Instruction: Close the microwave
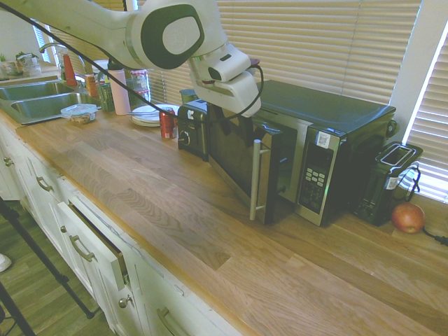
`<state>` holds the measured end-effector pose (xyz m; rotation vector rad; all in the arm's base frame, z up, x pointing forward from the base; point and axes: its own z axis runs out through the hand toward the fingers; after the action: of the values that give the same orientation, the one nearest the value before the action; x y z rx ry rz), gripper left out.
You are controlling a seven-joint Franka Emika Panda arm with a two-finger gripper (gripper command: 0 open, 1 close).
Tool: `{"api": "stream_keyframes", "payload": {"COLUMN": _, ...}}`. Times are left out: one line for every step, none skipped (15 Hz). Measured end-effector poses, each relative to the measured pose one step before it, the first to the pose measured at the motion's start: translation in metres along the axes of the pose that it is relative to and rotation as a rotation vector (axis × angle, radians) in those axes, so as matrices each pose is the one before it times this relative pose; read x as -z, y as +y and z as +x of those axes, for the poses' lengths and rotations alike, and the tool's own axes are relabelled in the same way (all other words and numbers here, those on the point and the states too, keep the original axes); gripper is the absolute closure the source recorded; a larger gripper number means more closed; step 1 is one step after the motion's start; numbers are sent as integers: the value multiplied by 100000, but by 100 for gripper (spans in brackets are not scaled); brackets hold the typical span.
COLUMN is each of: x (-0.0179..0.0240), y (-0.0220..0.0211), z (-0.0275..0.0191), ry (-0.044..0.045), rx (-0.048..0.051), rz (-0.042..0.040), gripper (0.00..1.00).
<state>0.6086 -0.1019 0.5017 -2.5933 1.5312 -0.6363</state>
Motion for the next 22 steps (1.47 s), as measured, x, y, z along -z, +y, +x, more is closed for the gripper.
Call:
{"api": "stream_keyframes", "payload": {"x": -566, "y": -425, "z": 509, "ry": -196, "rx": -546, "rz": -192, "gripper": 0}}
{"api": "stream_keyframes", "payload": {"x": -510, "y": -479, "z": 518, "ry": -242, "rx": -519, "rz": -328, "gripper": 0}}
{"api": "stream_keyframes", "payload": {"x": -380, "y": -539, "z": 561, "ry": -12, "rx": -651, "rz": 181, "gripper": 0}}
{"api": "stream_keyframes", "payload": {"x": -218, "y": -557, "z": 519, "ry": 402, "rx": -372, "rz": 436, "gripper": 0}}
{"api": "stream_keyframes", "payload": {"x": -148, "y": -560, "z": 408, "ry": 596, "rx": -45, "rz": 467, "gripper": 0}}
{"api": "stream_keyframes", "payload": {"x": -39, "y": -510, "z": 321, "ry": 420, "rx": 208, "rz": 202, "gripper": 0}}
{"api": "stream_keyframes", "payload": {"x": -69, "y": -220, "z": 106, "ry": -438, "rx": 187, "rz": -995, "gripper": 0}}
{"api": "stream_keyframes", "payload": {"x": 29, "y": -174, "z": 67, "ry": -372, "rx": 76, "rz": -746, "gripper": 0}}
{"api": "stream_keyframes", "payload": {"x": 13, "y": -156, "z": 54, "ry": -286, "rx": 153, "rz": -631, "gripper": 0}}
{"api": "stream_keyframes", "payload": {"x": -58, "y": -231, "z": 134, "ry": 67, "rx": 497, "rz": -295, "gripper": 0}}
{"api": "stream_keyframes", "payload": {"x": -70, "y": -295, "z": 242, "ry": 201, "rx": 371, "rz": -346, "gripper": 0}}
{"api": "stream_keyframes", "payload": {"x": -156, "y": -486, "z": 328, "ry": 131, "rx": 165, "rz": -435, "gripper": 0}}
{"api": "stream_keyframes", "payload": {"x": -149, "y": -341, "z": 148, "ry": -602, "rx": 203, "rz": -1356, "gripper": 0}}
{"api": "stream_keyframes", "payload": {"x": -86, "y": -220, "z": 104, "ry": -477, "rx": 164, "rz": -937, "gripper": 0}}
{"api": "stream_keyframes", "payload": {"x": -133, "y": -79, "z": 8, "ry": -361, "rx": 396, "rz": -439, "gripper": 0}}
{"api": "stream_keyframes", "payload": {"x": -133, "y": 12, "z": -33, "ry": -203, "rx": 376, "rz": 20, "gripper": 0}}
{"api": "stream_keyframes", "payload": {"x": -193, "y": 119, "z": -170, "ry": -587, "rx": 476, "rz": -66, "gripper": 0}}
{"api": "stream_keyframes", "payload": {"x": -558, "y": 97, "z": -459, "ry": -698, "rx": 239, "rz": 443, "gripper": 0}}
{"api": "stream_keyframes", "payload": {"x": -767, "y": 185, "z": -844, "ry": -885, "rx": 726, "rz": 479, "gripper": 0}}
{"api": "stream_keyframes", "payload": {"x": -444, "y": 291, "z": -1094, "ry": -847, "rx": 1319, "rz": 857, "gripper": 0}}
{"api": "stream_keyframes", "payload": {"x": 188, "y": 316, "z": -1255, "ry": -967, "rx": 1223, "rz": 761, "gripper": 0}}
{"api": "stream_keyframes", "payload": {"x": 1024, "y": 398, "z": -1236, "ry": -850, "rx": 984, "rz": 593, "gripper": 0}}
